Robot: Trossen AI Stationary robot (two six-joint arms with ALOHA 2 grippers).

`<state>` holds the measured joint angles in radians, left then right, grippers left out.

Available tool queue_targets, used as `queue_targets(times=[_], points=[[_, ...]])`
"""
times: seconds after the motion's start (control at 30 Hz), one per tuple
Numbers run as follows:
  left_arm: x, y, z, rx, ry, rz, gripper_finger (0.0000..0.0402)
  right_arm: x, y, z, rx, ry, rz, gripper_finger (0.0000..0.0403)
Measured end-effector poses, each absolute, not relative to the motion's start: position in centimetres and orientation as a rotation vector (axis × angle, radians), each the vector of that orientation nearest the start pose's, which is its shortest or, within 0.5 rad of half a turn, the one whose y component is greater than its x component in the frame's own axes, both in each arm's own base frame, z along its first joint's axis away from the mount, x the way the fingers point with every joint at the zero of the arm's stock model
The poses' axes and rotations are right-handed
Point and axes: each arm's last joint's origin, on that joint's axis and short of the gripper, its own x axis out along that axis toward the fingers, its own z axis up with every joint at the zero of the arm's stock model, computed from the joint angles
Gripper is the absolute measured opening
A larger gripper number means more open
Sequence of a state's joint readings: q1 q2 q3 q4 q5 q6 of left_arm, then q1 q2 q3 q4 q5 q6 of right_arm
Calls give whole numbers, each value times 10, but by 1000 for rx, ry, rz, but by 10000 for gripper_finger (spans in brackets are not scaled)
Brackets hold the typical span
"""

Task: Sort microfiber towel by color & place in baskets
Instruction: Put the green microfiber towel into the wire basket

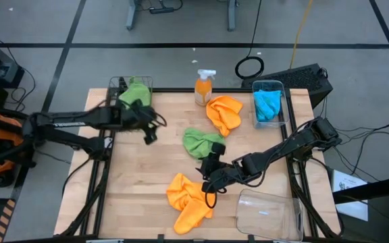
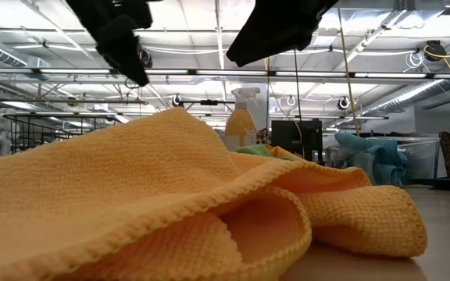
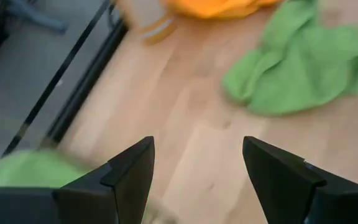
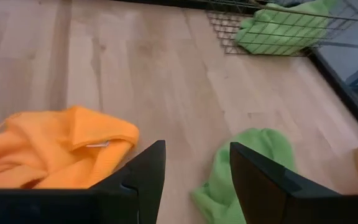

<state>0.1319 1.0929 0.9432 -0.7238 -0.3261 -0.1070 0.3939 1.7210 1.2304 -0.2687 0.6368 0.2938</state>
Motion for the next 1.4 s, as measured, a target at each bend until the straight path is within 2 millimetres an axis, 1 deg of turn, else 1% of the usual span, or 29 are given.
queue_targets(times=[0.1, 0.17, 0.37, 0.53, 0.67, 0.77, 0.9, 1.03, 1.13, 1.2, 1.27, 1.4], points=[[232, 26, 279, 22, 818, 425, 251, 348, 126, 239, -92, 618, -334, 169], [249, 21, 269, 47, 810, 395, 251, 346, 127, 238, -92, 636, -330, 169], [296, 13, 228, 96, 830, 303, 251, 333, 138, 230, -119, 736, -312, 169], [325, 12, 189, 77, 842, 207, 251, 321, 147, 225, -135, 803, -309, 169], [342, 11, 168, 56, 819, 151, 252, 316, 151, 224, -128, 818, -315, 169], [353, 10, 157, 43, 821, 118, 263, 314, 152, 224, -127, 821, -314, 169], [365, 10, 141, 40, 799, 111, 289, 314, 152, 224, -127, 821, -315, 169], [369, 10, 120, 63, 843, 101, 306, 314, 152, 225, -120, 822, -319, 169], [372, 11, 112, 65, 847, 104, 306, 313, 151, 224, -113, 833, -330, 169], [374, 12, 109, 60, 847, 105, 296, 312, 151, 224, -115, 837, -331, 169], [374, 14, 106, 50, 848, 98, 277, 312, 151, 224, -116, 839, -332, 169], [375, 17, 105, 20, 831, 88, 215, 311, 150, 223, -113, 844, -337, 169]])
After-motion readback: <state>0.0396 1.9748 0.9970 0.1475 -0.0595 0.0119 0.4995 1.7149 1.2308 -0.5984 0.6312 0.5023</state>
